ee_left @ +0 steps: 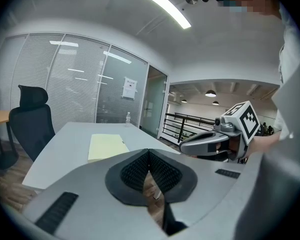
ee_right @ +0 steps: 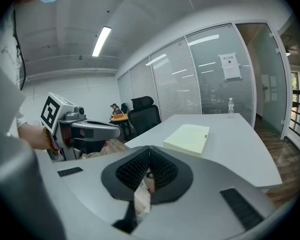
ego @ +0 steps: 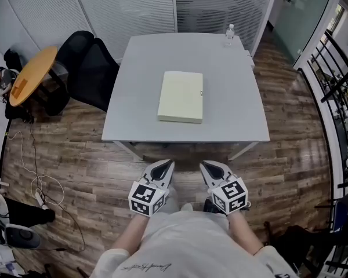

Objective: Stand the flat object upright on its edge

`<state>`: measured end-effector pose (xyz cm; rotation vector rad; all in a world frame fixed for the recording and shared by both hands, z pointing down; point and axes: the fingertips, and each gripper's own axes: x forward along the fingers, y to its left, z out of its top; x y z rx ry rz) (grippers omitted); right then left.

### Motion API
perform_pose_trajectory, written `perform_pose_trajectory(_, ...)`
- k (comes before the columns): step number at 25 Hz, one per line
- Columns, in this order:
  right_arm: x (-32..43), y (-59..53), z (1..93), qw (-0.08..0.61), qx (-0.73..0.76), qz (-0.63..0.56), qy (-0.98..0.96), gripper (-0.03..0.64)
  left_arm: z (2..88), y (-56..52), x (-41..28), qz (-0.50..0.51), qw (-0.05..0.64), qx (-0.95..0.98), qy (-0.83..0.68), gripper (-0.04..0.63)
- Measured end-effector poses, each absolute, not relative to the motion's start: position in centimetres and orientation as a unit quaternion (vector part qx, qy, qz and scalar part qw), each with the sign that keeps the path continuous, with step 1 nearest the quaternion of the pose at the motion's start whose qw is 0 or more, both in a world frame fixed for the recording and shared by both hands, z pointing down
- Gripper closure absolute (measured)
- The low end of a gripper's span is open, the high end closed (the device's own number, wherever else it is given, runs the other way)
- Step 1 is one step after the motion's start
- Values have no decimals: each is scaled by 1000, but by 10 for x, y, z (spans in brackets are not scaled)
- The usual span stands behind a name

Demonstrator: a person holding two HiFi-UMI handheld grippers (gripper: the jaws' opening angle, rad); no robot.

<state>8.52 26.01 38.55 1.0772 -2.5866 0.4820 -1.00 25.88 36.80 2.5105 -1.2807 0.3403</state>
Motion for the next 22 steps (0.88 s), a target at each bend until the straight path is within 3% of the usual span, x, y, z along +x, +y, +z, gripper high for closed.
perform_pose_trajectory(22,45,107,388,149,423,171,-877,592,375,98,-49,126,150,899,-392,583)
